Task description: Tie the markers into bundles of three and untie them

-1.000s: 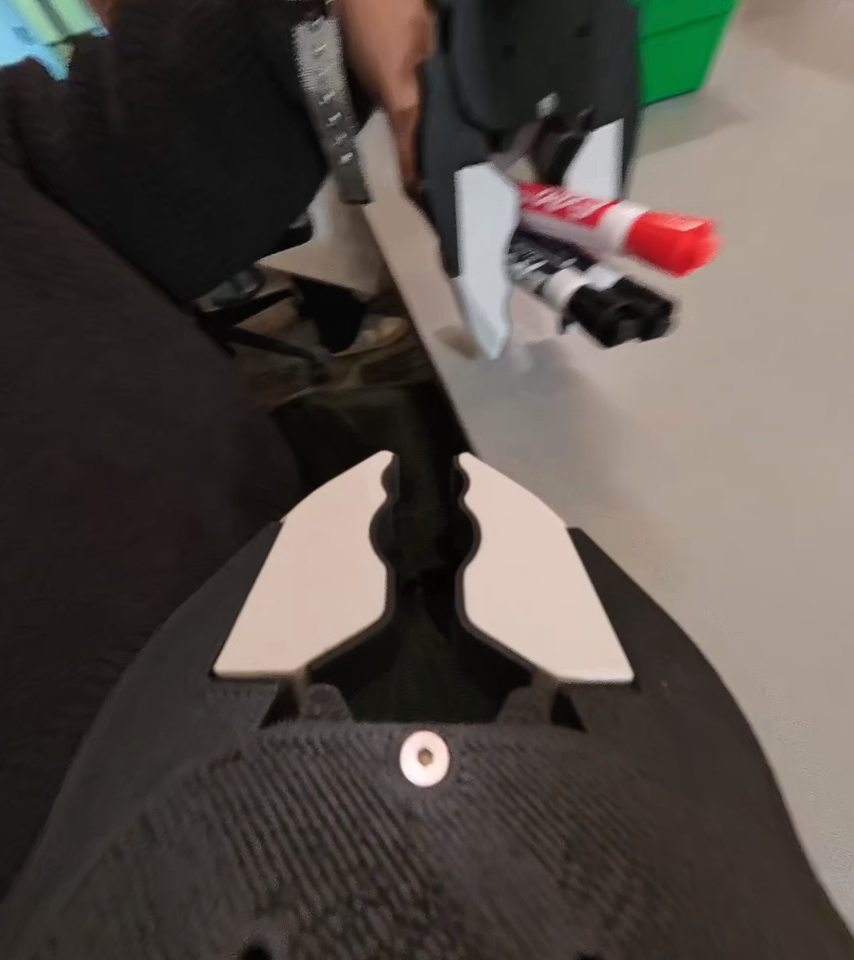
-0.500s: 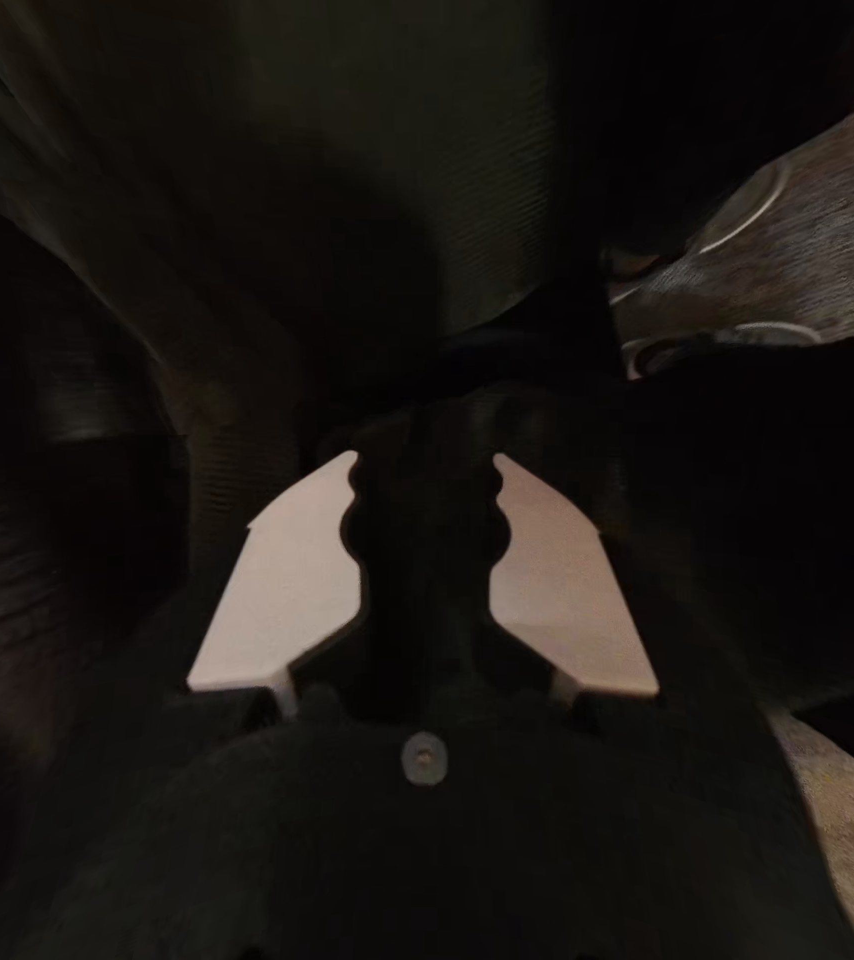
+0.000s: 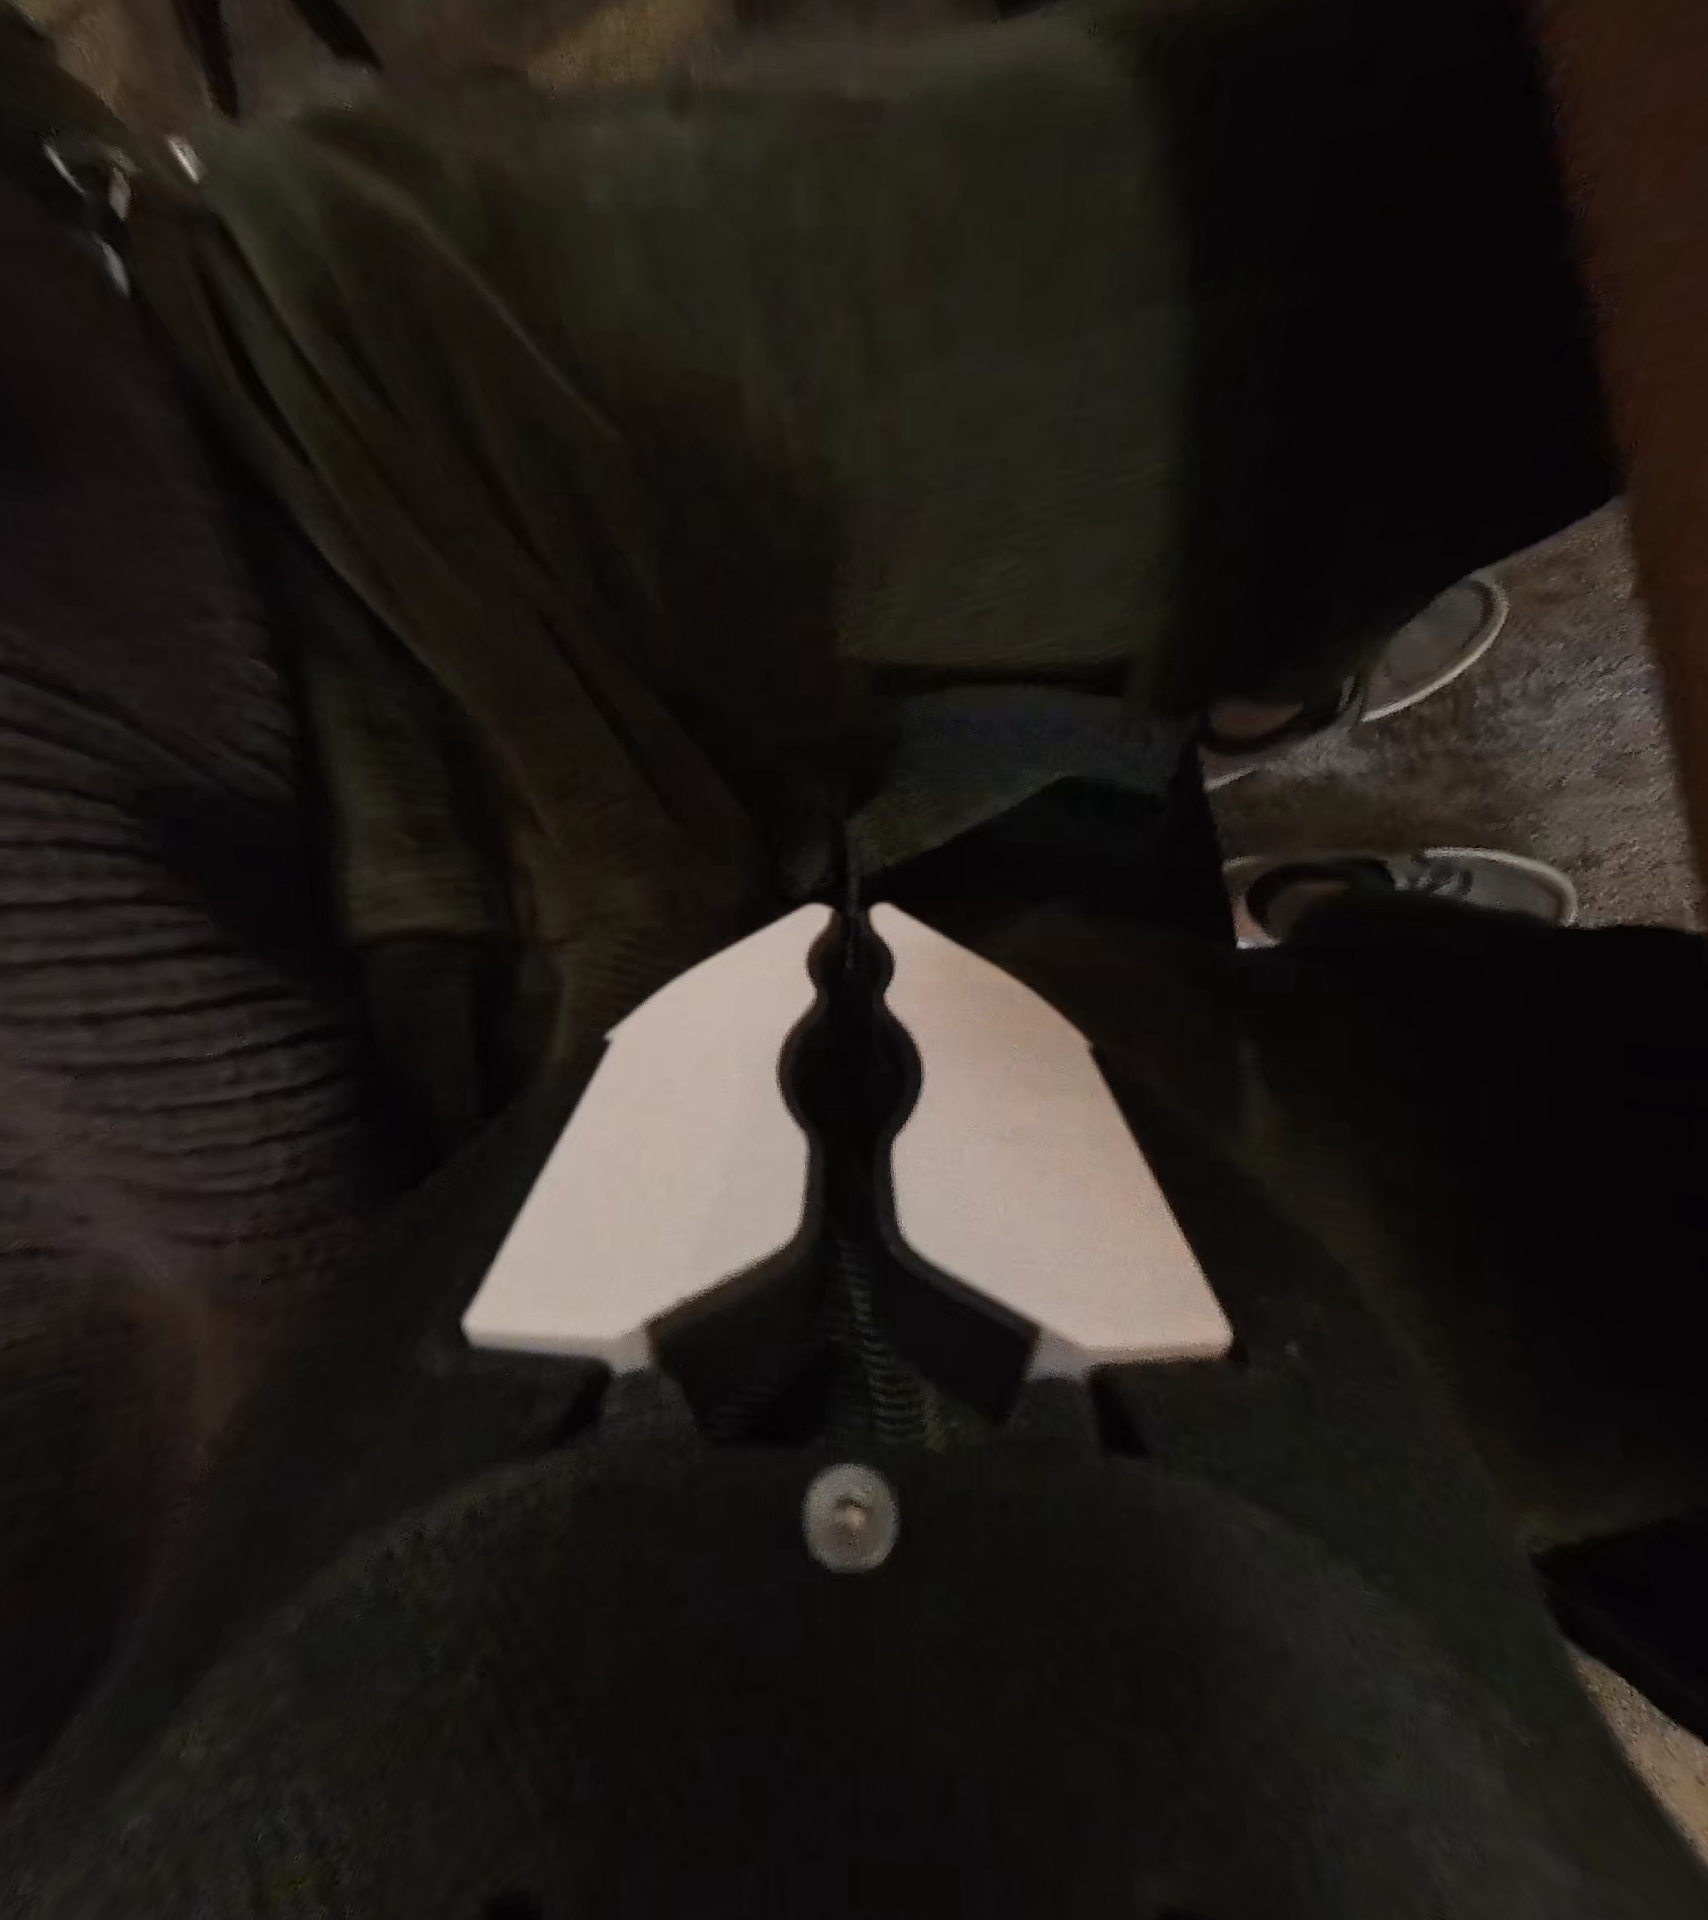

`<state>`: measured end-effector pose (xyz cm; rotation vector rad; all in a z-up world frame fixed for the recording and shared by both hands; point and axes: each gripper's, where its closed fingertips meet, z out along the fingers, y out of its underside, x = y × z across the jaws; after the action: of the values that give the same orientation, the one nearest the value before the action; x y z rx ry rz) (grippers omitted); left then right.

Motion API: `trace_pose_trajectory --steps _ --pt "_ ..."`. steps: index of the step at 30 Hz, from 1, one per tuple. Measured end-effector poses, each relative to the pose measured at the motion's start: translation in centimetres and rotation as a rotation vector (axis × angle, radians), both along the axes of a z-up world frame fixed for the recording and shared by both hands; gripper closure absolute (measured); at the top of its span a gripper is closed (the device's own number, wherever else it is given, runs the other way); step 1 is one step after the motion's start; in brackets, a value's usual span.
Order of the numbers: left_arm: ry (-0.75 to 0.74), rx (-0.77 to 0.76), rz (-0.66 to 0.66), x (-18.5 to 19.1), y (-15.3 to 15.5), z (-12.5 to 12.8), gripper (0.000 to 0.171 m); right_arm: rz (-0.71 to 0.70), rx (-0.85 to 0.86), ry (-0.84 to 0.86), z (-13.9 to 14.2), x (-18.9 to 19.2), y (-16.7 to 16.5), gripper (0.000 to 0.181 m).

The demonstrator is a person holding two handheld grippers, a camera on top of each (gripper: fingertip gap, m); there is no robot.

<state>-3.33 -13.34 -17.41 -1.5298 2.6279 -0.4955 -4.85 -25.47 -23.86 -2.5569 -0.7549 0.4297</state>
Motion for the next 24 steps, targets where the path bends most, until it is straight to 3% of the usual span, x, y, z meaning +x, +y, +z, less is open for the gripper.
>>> trace_pose_trajectory --steps 4,7,10,12,17,19,24 --pt "-0.006 -0.001 0.025 -0.3 0.7 0.4 0.127 -0.022 0.142 0.133 4.2 0.3 0.9 0.178" --pt "-0.012 0.005 0.048 -0.5 1.3 1.0 0.127 -0.045 0.433 0.293 11.2 1.3 2.1 0.178" --pt "0.01 0.017 0.091 -1.3 2.7 0.8 0.127 -0.234 0.713 0.284 17.0 7.0 3.2 0.179" --pt "0.037 0.009 0.126 -2.0 3.5 0.9 0.128 -0.368 0.836 0.194 18.6 11.6 3.3 0.179" --pt "0.064 -0.023 0.193 -1.3 5.5 1.5 0.128 -0.59 0.952 -0.144 18.1 20.2 5.6 0.179" --pt "0.108 0.003 0.196 -1.1 6.4 1.0 0.128 -0.544 0.881 -0.307 16.3 21.6 8.3 0.179" --pt "0.134 0.057 0.159 1.3 8.0 0.9 0.127 -0.256 0.723 -0.644 11.3 21.5 13.5 0.179"
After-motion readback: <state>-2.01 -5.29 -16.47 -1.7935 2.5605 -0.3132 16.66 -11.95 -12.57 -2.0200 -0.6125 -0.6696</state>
